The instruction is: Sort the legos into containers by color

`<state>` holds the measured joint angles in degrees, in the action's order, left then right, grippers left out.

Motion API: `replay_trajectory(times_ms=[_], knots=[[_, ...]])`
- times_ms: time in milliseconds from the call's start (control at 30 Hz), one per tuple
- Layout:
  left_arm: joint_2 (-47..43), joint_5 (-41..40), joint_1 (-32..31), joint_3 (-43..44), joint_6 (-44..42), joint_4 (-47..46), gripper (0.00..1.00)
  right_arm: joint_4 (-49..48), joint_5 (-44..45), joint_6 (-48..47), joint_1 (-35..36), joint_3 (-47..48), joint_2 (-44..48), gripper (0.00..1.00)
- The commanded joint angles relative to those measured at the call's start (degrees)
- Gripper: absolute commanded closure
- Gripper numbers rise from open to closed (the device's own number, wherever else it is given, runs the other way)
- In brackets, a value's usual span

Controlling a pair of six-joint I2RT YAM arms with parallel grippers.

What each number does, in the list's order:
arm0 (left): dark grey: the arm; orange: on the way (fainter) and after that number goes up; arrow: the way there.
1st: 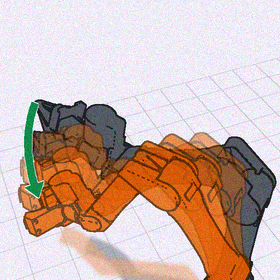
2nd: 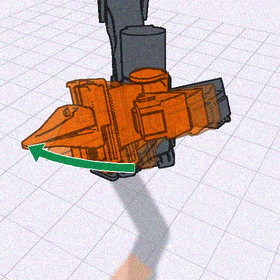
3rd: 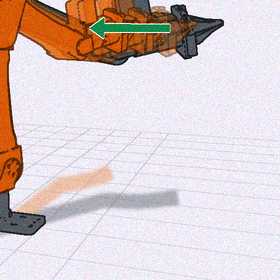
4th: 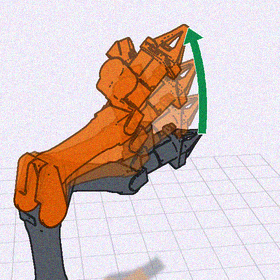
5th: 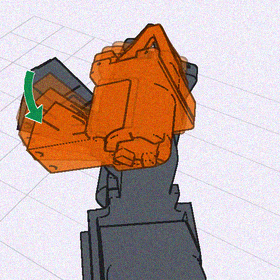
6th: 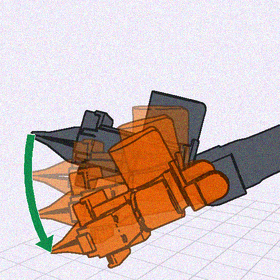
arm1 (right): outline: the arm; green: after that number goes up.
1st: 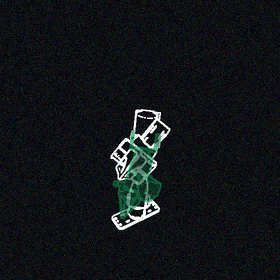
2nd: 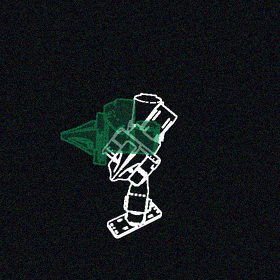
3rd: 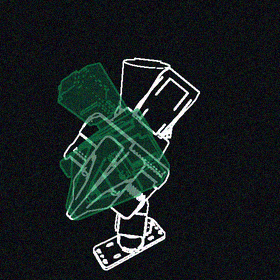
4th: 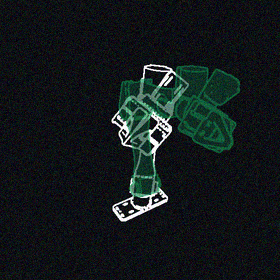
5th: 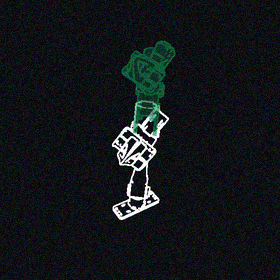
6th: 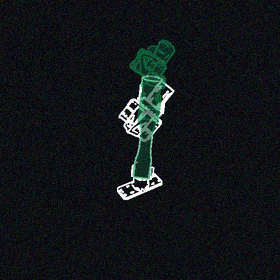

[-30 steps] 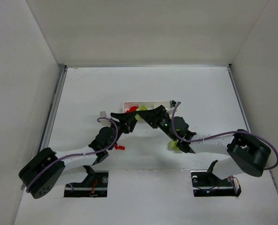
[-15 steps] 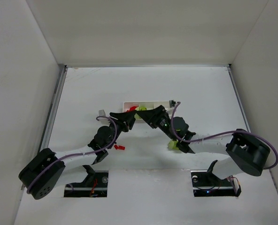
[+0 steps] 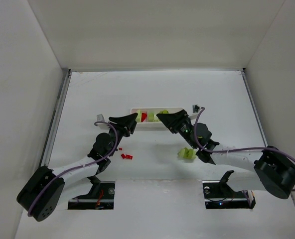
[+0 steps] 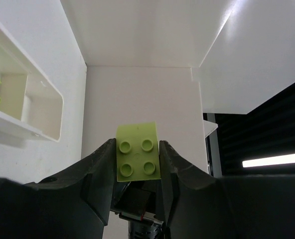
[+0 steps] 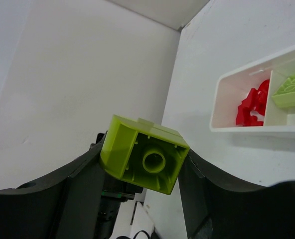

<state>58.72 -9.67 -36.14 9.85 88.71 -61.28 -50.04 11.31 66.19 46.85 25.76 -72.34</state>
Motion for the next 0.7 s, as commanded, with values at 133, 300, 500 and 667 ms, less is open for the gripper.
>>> replay_trajectory(times_ms=[133, 300, 500, 667], knots=[[1.04, 0.79, 0.24, 1.13, -4.32, -2.01, 0.83, 4.59, 0.64, -5.54, -0.58, 0.70, 2.63, 0.53], [5.52, 1.58, -0.81, 7.45, -13.36, 1.50, 0.81, 9.69, 2.13, -9.23, -1.37, -0.09, 5.97, 0.53], [15.79, 0.97, -2.05, 19.14, -23.31, 11.42, 0.77, 17.95, 5.56, -14.24, -1.28, -1.32, 10.54, 0.53], [25.73, 1.93, -2.13, 26.61, -23.84, 13.90, 0.77, 19.37, 6.27, -15.04, -1.28, -2.90, 13.00, 0.53]])
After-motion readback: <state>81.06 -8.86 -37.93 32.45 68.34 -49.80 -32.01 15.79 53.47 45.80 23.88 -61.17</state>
